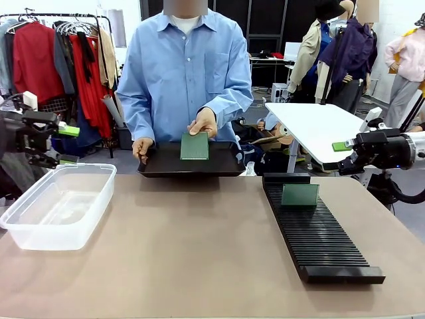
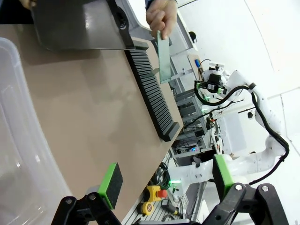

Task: Sort PCBs into racks and boxes based on the side picked up.
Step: Pick up the Blank PCB handed by the Human.

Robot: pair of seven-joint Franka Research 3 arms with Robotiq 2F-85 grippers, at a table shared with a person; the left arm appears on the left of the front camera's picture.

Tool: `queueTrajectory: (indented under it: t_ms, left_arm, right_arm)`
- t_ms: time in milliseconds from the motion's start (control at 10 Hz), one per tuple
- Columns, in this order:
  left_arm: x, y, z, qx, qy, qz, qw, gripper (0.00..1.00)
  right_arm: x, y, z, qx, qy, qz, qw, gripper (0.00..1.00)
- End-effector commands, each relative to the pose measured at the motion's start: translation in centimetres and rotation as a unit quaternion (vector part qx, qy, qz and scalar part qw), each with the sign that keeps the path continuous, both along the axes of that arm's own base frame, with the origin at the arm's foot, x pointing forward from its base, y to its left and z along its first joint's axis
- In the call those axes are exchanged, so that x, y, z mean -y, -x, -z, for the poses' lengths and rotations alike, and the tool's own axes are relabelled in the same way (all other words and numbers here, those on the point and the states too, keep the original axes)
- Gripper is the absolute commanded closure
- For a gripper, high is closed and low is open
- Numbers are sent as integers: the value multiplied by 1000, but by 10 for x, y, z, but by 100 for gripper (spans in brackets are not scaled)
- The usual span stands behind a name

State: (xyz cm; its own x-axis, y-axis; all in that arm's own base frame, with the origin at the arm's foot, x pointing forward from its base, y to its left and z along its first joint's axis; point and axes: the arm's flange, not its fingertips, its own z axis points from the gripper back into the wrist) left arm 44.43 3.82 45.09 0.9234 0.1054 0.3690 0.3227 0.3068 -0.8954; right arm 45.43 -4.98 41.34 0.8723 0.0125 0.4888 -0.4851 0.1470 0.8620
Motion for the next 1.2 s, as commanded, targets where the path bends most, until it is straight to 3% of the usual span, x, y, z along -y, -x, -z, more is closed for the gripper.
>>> queueTrajectory:
  t_ms: [0,300,1100]
  left_arm:
    - [26,1,7,33,17,4,999,0]
    - [65,-21,12,55,39,10,998,0]
    - [141,-67,26,61,49,63,995,0]
  right_arm:
    - [2,-3,-2,6,5,0,1000,0]
    - [2,-3,-2,6,5,0,1000,0]
    - [2,-3,-2,6,5,0,1000,0]
